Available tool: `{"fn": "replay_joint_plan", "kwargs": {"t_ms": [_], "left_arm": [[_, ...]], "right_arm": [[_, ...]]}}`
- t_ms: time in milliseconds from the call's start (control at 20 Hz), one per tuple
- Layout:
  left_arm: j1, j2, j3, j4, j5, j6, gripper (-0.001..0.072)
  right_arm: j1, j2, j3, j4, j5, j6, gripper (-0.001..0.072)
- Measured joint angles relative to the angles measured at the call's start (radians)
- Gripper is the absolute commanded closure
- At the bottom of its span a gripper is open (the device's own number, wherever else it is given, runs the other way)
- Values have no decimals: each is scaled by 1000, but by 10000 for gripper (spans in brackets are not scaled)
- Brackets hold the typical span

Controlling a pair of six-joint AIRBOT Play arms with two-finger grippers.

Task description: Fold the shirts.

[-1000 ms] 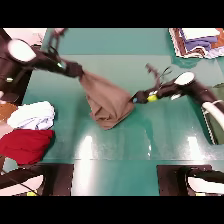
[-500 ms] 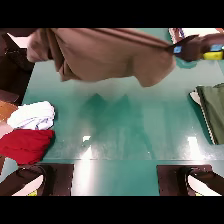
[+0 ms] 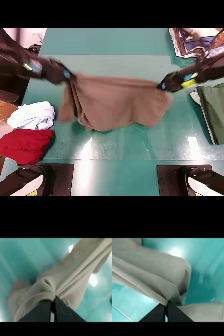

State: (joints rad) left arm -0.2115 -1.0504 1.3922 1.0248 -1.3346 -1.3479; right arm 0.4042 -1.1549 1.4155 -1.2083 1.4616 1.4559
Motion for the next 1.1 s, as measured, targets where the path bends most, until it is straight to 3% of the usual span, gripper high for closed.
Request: {"fn": "replay_joint_plan", "kwargs": {"t_ms": [250, 300, 350, 400, 500, 800, 1100], "left_arm": [[-1, -4, -400, -21, 140, 34, 671], [-1, -5, -451, -23, 165, 38, 485], [0, -4, -484, 14, 180, 43, 211], [4, -6, -509, 34, 197, 41, 153], [-2, -4, -525, -14, 212, 46, 151], [0, -5, -460, 40, 191, 48, 150], [-1, -6, -574, 40, 232, 138, 151]], "right_arm": [[-2, -2, -262, -2, -77, 15, 697], [-4, -2, -299, -1, -82, 17, 697], [-6, -2, -327, -34, -82, 18, 697], [-12, -3, -349, -57, -82, 24, 697], [-7, 0, -376, -17, -86, 25, 697], [-11, 65, -402, -22, -90, 34, 696], [-10, 109, -406, -15, -97, 39, 696]]}}
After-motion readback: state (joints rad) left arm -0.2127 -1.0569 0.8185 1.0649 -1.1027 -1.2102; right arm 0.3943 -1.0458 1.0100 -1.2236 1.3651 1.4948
